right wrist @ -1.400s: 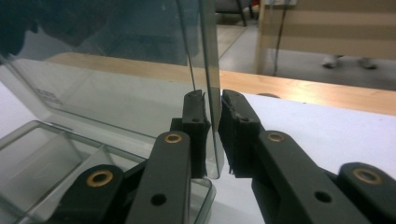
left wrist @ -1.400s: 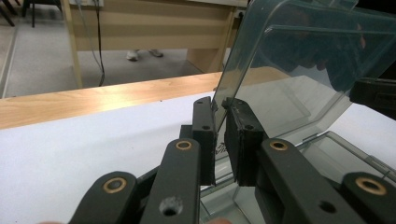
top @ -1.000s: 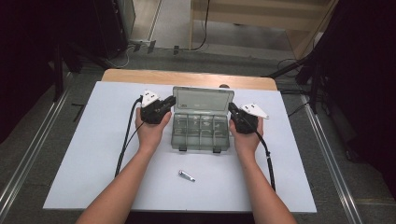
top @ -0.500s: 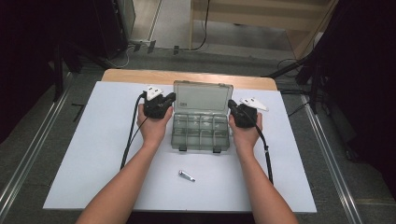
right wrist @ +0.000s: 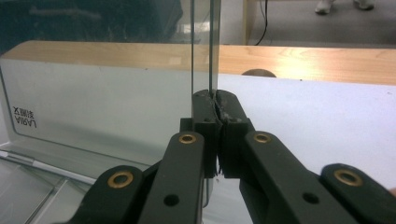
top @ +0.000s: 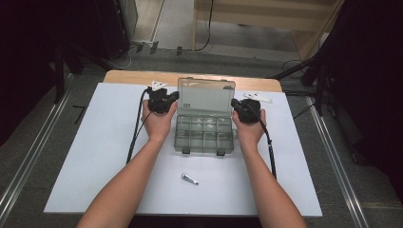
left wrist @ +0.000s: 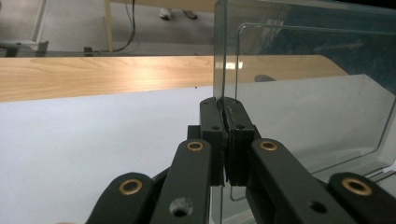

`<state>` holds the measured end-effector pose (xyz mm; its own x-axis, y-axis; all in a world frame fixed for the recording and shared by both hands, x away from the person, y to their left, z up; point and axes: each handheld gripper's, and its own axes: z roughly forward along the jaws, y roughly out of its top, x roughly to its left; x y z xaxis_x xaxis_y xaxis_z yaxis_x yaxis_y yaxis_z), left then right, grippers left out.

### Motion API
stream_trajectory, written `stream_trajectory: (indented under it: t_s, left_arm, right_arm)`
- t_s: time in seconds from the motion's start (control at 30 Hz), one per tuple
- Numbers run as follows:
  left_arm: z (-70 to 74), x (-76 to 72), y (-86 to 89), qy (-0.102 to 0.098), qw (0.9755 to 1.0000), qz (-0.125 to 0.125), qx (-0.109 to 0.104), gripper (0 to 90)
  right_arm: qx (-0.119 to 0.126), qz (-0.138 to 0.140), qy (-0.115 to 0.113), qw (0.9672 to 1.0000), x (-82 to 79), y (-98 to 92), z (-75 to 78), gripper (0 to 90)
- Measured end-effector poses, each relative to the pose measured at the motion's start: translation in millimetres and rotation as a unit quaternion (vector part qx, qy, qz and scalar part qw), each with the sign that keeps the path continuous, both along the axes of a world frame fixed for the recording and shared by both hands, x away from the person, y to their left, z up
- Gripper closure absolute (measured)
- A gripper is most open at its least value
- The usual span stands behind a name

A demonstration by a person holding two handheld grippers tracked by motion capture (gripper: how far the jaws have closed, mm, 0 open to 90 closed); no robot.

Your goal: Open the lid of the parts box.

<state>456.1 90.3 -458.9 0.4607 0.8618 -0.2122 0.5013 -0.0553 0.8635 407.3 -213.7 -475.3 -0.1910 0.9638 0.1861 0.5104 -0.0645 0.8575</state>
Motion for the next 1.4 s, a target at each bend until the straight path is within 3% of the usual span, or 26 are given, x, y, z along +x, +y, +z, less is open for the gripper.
stream_trajectory:
  t_s: [0.43,0.7,1.2,1.4]
  left_arm:
    - [-7.7,20.4,-2.0,0.051,0.9986,0.013,-0.010,89.1]
    - [-15.4,28.5,3.1,0.083,0.9954,0.016,-0.045,89.1]
    - [-25.6,34.9,4.0,0.105,0.9924,0.021,-0.060,89.1]
    - [-28.8,38.4,2.8,0.119,0.9914,0.021,-0.050,89.3]
  right_arm:
    - [0.006,0.002,0.041,0.9991,19.1,-3.0,-4.6,90.0]
    - [0.006,0.000,0.058,0.9983,25.8,-2.5,-8.0,90.0]
    - [0.008,-0.001,0.074,0.9972,31.8,-2.8,-15.9,90.0]
    - [0.010,0.002,0.082,0.9966,33.7,-3.9,-20.1,90.0]
